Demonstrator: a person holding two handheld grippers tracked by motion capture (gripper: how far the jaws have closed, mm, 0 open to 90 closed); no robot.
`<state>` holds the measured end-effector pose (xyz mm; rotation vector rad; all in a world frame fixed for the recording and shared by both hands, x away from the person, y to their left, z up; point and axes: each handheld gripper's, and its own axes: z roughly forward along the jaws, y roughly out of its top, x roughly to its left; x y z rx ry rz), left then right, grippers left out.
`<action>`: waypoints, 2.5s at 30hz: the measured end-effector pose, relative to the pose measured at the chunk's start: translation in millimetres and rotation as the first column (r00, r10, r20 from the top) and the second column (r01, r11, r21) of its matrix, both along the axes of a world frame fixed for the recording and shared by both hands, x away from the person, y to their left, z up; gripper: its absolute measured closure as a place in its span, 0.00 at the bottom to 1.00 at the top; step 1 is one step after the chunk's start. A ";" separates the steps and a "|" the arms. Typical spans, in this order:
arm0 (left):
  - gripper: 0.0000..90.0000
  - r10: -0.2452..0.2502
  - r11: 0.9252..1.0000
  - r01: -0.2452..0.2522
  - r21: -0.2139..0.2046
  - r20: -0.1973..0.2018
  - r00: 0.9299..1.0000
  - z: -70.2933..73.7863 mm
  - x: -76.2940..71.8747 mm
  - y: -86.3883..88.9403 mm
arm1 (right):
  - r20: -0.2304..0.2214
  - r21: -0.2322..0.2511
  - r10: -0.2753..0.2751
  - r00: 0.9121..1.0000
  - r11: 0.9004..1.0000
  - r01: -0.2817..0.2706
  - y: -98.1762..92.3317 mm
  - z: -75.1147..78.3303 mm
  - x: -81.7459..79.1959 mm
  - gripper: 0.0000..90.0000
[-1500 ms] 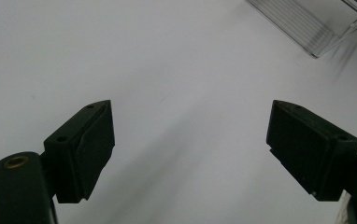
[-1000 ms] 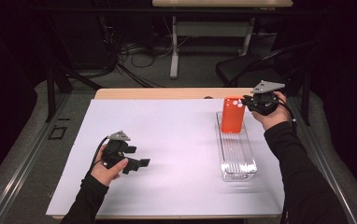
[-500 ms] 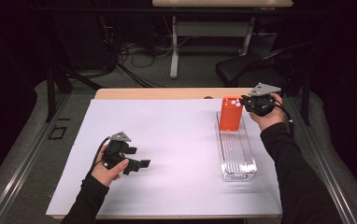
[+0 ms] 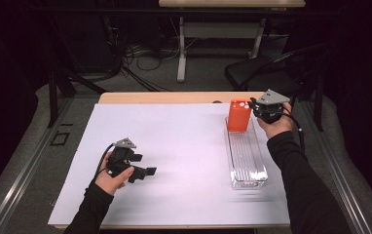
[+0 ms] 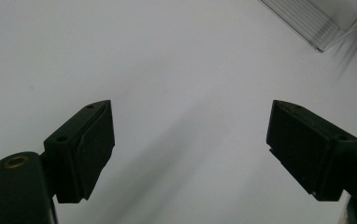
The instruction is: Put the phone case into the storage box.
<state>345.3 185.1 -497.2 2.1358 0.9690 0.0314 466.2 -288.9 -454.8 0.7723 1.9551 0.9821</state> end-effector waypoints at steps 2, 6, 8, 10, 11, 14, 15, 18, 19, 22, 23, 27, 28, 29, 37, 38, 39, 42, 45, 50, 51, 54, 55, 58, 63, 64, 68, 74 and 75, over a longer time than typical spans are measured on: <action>0.18 -0.002 1.000 0.002 0.002 0.001 1.000 -0.4 0.3 0.1 | 0.008 -0.010 0.002 1.000 1.000 -0.001 1.2 -1.9 -0.2 0.90; 0.18 0.001 1.000 -0.001 0.005 -0.004 1.000 -1.5 0.4 -0.1 | 0.021 -0.014 0.001 1.000 1.000 -0.001 2.0 -6.1 -0.2 0.90; 0.18 0.001 1.000 -0.001 0.005 -0.005 1.000 -1.7 0.5 -0.2 | 0.025 -0.013 -0.001 1.000 1.000 0.001 2.0 -7.8 -0.1 0.90; 0.18 0.003 1.000 -0.003 0.004 -0.008 1.000 -2.1 0.4 -0.5 | 0.026 -0.017 0.001 1.000 1.000 0.000 1.9 -9.5 0.2 0.90; 0.18 0.004 1.000 -0.004 0.004 -0.008 1.000 -2.3 0.4 -0.6 | 0.031 -0.016 0.001 1.000 1.000 -0.001 1.9 -10.4 0.5 0.90; 0.18 0.001 1.000 -0.001 0.007 -0.011 1.000 -2.8 0.6 -0.8 | 0.033 -0.013 0.000 0.999 1.000 0.000 2.1 -12.4 0.9 0.90; 0.18 0.001 1.000 -0.001 0.007 -0.009 1.000 -3.1 0.7 -0.9 | 0.037 -0.011 0.000 0.999 1.000 0.001 2.2 -12.9 1.1 0.90; 0.18 -0.001 1.000 0.001 0.008 -0.010 1.000 -3.4 0.9 -0.9 | 0.040 -0.014 0.000 0.999 1.000 0.000 2.8 -12.9 1.6 0.90; 0.18 0.001 1.000 -0.001 0.008 -0.013 1.000 -3.4 0.7 -1.0 | 0.041 -0.015 0.001 0.999 1.000 -0.001 2.9 -12.9 1.8 0.90; 0.18 0.001 1.000 -0.001 0.008 -0.013 1.000 -3.8 0.8 -0.9 | 0.049 -0.018 0.002 0.999 1.000 -0.001 3.1 -12.6 2.2 0.90; 0.18 0.001 1.000 -0.001 0.008 -0.013 1.000 -3.8 0.8 -0.9 | 0.044 -0.020 0.006 0.999 1.000 -0.005 3.1 -12.8 2.2 0.90; 0.18 -0.003 1.000 0.003 0.011 -0.016 1.000 -4.1 1.1 -0.7 | 0.047 -0.026 0.009 0.999 1.000 -0.008 2.7 -13.3 2.2 0.90; 0.18 -0.002 1.000 0.002 0.011 -0.016 1.000 -4.5 1.1 -0.9 | 0.048 -0.029 0.010 0.999 1.000 -0.009 2.6 -13.2 2.2 0.90; 0.18 -0.005 1.000 0.005 0.013 -0.015 1.000 -4.6 1.1 -1.0 | 0.048 -0.031 0.011 0.999 0.999 -0.009 2.5 -13.1 2.1 0.90; 0.18 -0.007 1.000 0.008 0.017 -0.020 1.000 -5.7 0.9 -2.0 | 0.053 -0.048 0.010 0.999 0.999 -0.008 0.8 -13.6 3.1 0.90; 0.18 -0.009 1.000 0.009 0.019 -0.021 1.000 -5.8 0.9 -2.1 | 0.052 -0.052 0.011 0.999 0.999 -0.008 0.4 -13.5 3.4 0.89; 0.18 -0.010 1.000 0.011 0.019 -0.022 1.000 -6.2 1.0 -2.4 | 0.049 -0.052 0.011 0.999 0.999 -0.008 0.1 -13.5 3.6 0.89; 0.18 -0.012 1.000 0.013 0.019 -0.026 1.000 -7.0 1.1 -3.2 | 0.042 -0.051 0.003 0.999 0.999 -0.001 -0.7 -13.7 4.0 0.89; 0.18 -0.012 1.000 0.013 0.018 -0.027 1.000 -6.9 1.1 -3.6 | 0.035 -0.048 0.004 0.999 0.999 -0.002 -1.7 -13.2 4.5 0.87; 0.18 -0.009 1.000 0.010 0.016 -0.024 1.000 -6.2 0.8 -3.1 | 0.013 -0.038 -0.005 1.000 0.999 0.006 -0.7 -14.2 5.6 0.84; 0.18 -0.009 1.000 0.009 0.015 -0.024 1.000 -6.1 0.8 -2.9 | 0.008 -0.037 -0.007 1.000 0.999 0.007 -0.4 -14.1 5.5 0.83; 0.18 -0.007 1.000 0.008 0.013 -0.024 1.000 -5.9 0.8 -2.6 | -0.005 -0.041 -0.013 1.000 0.999 0.013 0.9 -14.1 5.5 0.80; 0.18 -0.007 1.000 0.007 0.014 -0.023 1.000 -5.9 0.9 -2.4 | -0.008 -0.042 -0.012 1.000 0.999 0.012 1.1 -13.9 5.7 0.79; 0.18 -0.004 1.000 0.005 0.013 -0.021 1.000 -5.7 1.1 -2.1 | -0.023 -0.052 -0.018 1.000 0.999 0.017 2.1 -13.9 5.4 0.75; 0.18 -0.004 1.000 0.004 0.013 -0.021 1.000 -5.6 1.4 -1.7 | -0.036 -0.055 -0.023 0.999 0.998 0.021 4.1 -13.6 4.0 0.66; 0.18 -0.004 1.000 0.004 0.013 -0.021 1.000 -5.7 1.4 -1.6 | -0.039 -0.054 -0.025 0.999 0.998 0.023 4.4 -13.1 3.8 0.64; 0.18 -0.001 1.000 0.001 0.012 -0.022 1.000 -5.4 1.3 -0.8 | -0.052 -0.046 -0.039 0.998 0.998 0.037 5.2 -11.7 4.1 0.55; 0.18 0.000 1.000 0.000 0.008 -0.021 1.000 -4.7 1.6 -0.2 | -0.075 -0.062 -0.047 0.996 0.997 0.042 6.4 -8.7 1.5 0.52; 0.18 -0.001 1.000 0.001 0.008 -0.021 1.000 -4.8 1.5 -0.2 | -0.079 -0.061 -0.048 0.996 0.997 0.043 6.7 -8.0 0.8 0.51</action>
